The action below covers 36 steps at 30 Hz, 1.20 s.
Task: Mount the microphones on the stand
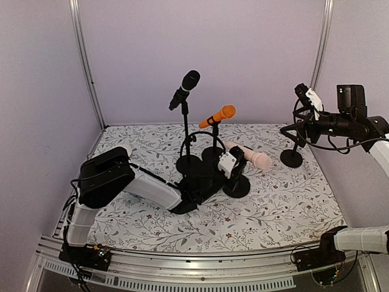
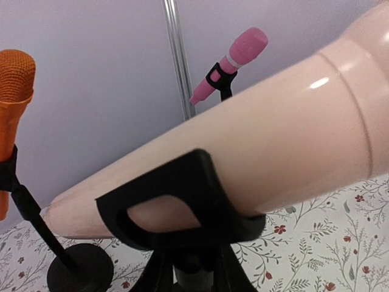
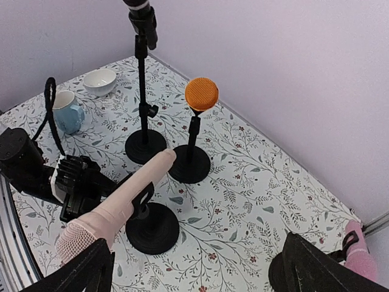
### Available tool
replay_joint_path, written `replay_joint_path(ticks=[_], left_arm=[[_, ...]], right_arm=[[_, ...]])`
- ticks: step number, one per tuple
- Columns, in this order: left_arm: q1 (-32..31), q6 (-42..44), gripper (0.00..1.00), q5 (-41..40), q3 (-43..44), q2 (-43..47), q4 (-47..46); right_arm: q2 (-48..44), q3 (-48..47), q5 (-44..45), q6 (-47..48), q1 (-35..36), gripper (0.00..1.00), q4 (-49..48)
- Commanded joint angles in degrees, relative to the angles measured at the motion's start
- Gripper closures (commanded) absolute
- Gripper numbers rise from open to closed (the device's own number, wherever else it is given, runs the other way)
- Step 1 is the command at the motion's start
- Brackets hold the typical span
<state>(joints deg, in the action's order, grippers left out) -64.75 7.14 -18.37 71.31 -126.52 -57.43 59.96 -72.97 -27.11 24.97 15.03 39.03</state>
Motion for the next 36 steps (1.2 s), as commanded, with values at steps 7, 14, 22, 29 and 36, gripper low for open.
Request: replay_joint_path(ticks=[7, 14, 22, 29, 36], left_arm=[[6.46, -2.69, 1.0, 13.83, 21.24, -11.21, 4.26], [6.85, -3.64, 0.87, 14.24, 27.22, -14.62, 7.34], [5.81, -4.32, 0.62, 10.85, 18.46, -9.69, 5.12], [3.43, -4.66, 0.54, 6.45, 5.49, -1.38, 2.79], [-1.58, -6.32, 0.51, -2.0, -6.16, 15.02, 14.63]], right_arm=[[-3.45, 9.81, -5.59, -5.14, -3.75, 0.01, -6.13], [-3.36, 9.82, -6.55, -4.93, -3.86, 0.01, -6.37], [-3.54, 9.47, -6.94, -5.1, -3.95, 0.01, -6.24], [-3.66, 9.54, -8.45, -5.49, -3.96, 0.01, -6.35], [-7.02, 13.71, -3.73, -6.72, -5.11, 0.01, -11.53]])
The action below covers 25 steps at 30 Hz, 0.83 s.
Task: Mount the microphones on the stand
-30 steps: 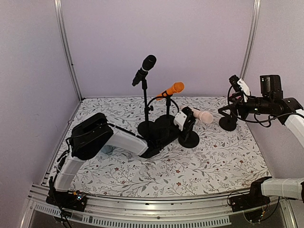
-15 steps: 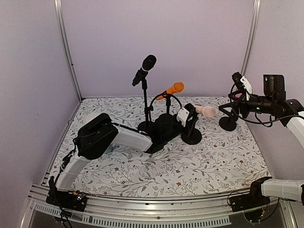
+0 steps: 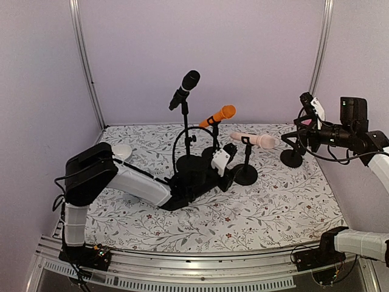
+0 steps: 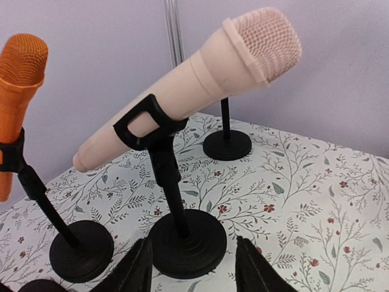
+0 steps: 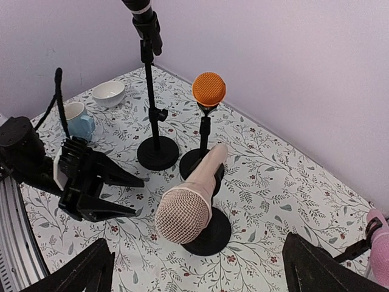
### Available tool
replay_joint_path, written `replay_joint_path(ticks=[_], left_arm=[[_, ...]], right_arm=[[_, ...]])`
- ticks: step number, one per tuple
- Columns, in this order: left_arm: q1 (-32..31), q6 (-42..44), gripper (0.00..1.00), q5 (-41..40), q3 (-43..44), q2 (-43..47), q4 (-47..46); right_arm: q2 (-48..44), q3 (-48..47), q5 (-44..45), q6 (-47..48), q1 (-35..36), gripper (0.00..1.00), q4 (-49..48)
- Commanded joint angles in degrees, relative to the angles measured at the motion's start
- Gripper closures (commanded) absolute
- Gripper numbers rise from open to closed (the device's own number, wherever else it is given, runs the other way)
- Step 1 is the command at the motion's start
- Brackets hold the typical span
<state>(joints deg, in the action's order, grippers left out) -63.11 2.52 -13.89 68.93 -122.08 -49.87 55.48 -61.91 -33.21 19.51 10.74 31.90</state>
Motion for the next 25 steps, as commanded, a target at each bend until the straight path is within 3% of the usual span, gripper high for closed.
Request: replay_joint_path(ticks=[1, 4, 9, 10, 11, 17, 25], left_arm=[[-3.88, -3.08, 0.49, -7.25, -4.06, 13.5, 12.01], [-5.66, -8.53, 0.46, -9.95, -2.21, 21.17, 28.3], [-6.66, -15.56, 0.4, -16.76, -4.79, 31.62, 41.96], [-6.78, -16.33, 0.18, -18.18, -6.3, 34.04, 42.88], [-6.87, -16.82, 0.03, -20.03, -7.84, 36.5, 43.39], [-6.29, -16.32, 0.01, -27.88, -14.75, 48.18, 42.22], [-3.6, -16.02, 0.01, -31.75, -16.15, 49.2, 42.86]], right_arm=[[-2.81, 3.93, 3.7, -1.74, -0.81, 0.01, -6.41], [-3.23, 8.69, 9.2, -6.51, -0.79, 0.01, -13.93], [-2.26, 11.4, 20.64, -15.59, -0.81, 0.01, -20.7], [-2.41, 11.38, 21.03, -16.22, -0.81, 0.01, -20.97], [-2.61, 11.36, 21.14, -16.56, -0.84, 0.01, -21.14], [-4.16, 11.27, 21.38, -15.98, -1.3, 0.01, -19.94], [-5.26, 4.74, 16.53, -14.31, -1.34, 0.01, -12.96]])
